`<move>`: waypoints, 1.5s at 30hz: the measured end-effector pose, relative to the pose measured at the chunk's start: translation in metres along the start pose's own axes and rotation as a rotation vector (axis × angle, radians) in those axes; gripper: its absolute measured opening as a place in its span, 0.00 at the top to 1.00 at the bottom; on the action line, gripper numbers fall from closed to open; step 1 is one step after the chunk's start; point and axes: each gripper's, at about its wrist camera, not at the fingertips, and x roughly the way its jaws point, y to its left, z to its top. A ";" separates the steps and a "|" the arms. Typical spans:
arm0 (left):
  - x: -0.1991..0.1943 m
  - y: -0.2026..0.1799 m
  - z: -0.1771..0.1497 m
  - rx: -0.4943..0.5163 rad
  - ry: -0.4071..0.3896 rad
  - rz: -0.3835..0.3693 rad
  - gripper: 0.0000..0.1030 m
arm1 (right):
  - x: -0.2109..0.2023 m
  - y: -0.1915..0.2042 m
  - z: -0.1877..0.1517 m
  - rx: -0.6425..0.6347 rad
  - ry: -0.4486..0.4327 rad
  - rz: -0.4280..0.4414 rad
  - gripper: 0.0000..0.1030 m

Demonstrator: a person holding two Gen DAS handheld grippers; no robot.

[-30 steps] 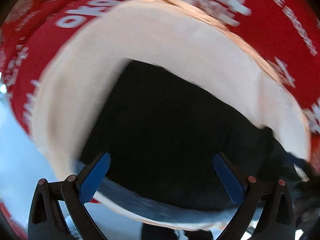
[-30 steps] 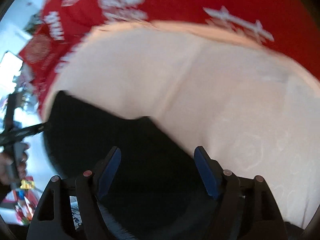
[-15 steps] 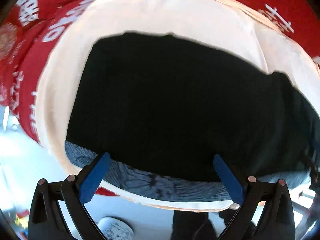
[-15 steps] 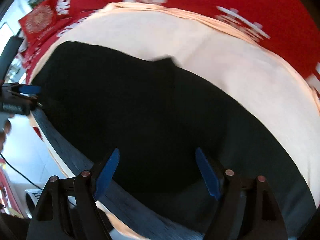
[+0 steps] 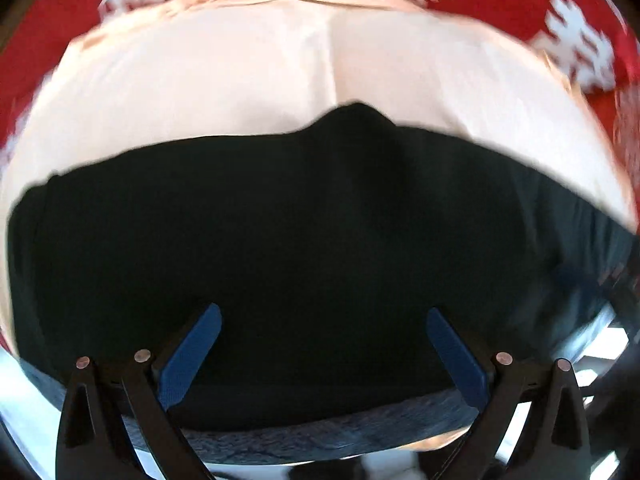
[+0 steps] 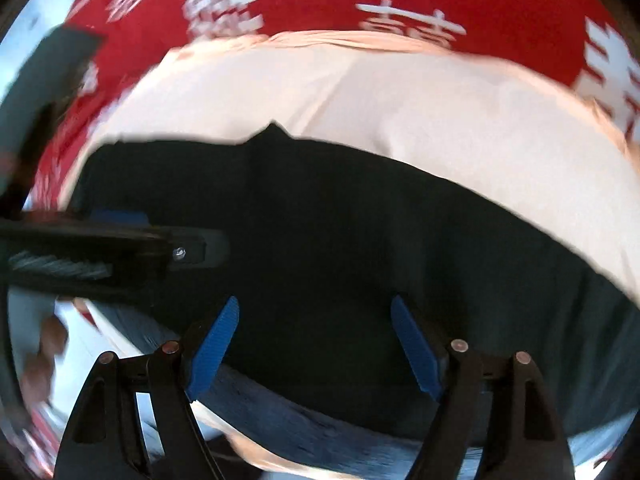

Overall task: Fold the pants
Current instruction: 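Flatten the folded pants with both grippers and open them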

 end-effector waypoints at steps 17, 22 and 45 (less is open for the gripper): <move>-0.017 0.085 -0.017 -0.254 0.059 0.192 0.00 | -0.054 -0.207 -0.065 0.278 0.042 -0.198 0.21; -0.014 -0.023 0.003 -0.129 0.039 0.037 0.00 | -0.072 -0.251 -0.083 0.544 0.042 -0.322 0.18; 0.027 -0.246 0.042 0.048 0.090 0.015 0.00 | -0.096 -0.265 -0.088 0.338 -0.079 -0.118 0.18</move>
